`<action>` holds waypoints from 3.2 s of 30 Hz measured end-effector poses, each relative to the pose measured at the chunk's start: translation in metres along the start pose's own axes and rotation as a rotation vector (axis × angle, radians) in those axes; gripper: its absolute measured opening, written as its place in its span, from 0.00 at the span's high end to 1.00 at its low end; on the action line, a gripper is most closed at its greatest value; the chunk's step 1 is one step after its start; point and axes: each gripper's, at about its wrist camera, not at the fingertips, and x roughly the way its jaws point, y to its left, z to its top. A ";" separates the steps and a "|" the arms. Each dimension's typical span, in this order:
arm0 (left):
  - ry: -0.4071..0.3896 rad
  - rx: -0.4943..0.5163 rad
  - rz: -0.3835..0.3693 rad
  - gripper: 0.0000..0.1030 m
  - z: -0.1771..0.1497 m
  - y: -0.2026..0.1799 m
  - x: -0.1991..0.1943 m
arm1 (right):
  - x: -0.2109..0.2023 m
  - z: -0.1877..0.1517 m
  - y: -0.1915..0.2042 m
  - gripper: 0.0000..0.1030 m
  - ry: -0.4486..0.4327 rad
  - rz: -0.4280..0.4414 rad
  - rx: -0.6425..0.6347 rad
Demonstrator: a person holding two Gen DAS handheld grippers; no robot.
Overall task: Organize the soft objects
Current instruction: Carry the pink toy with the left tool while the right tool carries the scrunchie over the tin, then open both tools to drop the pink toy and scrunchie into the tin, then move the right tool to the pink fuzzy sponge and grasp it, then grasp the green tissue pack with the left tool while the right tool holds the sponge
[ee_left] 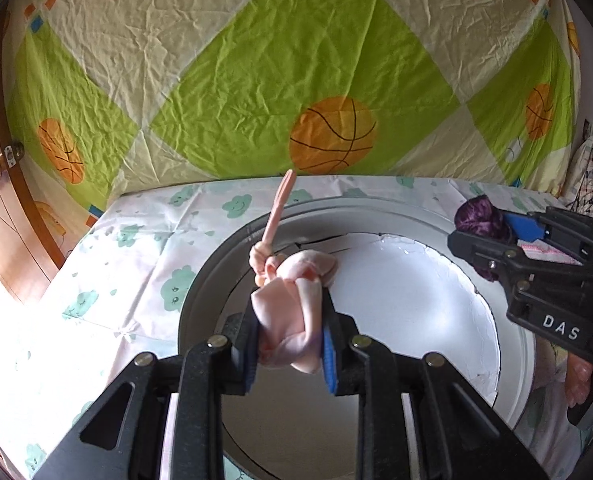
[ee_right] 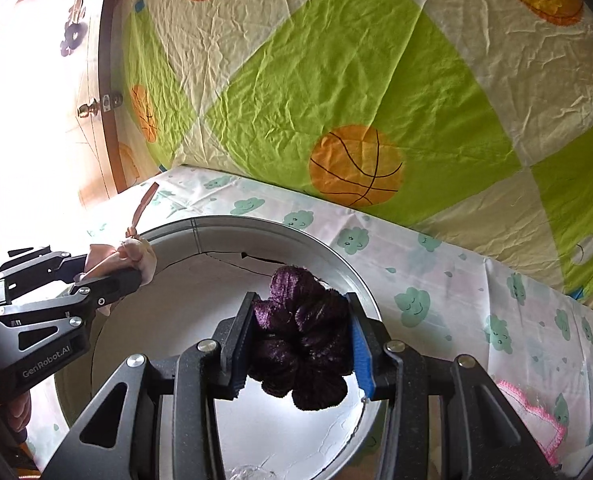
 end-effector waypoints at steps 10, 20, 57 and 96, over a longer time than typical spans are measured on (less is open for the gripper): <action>0.136 0.008 -0.021 0.77 0.013 0.006 0.033 | 0.049 0.006 -0.003 0.57 0.147 0.001 0.010; 0.199 0.019 0.009 0.77 0.019 0.011 0.051 | 0.060 0.008 -0.005 0.57 0.190 -0.017 -0.010; -0.201 -0.054 0.070 0.02 -0.069 -0.063 -0.053 | -0.060 -0.104 -0.038 0.24 0.049 -0.029 0.041; -0.257 0.020 -0.046 0.00 -0.064 -0.119 -0.071 | -0.142 -0.110 -0.066 0.76 -0.192 -0.184 0.112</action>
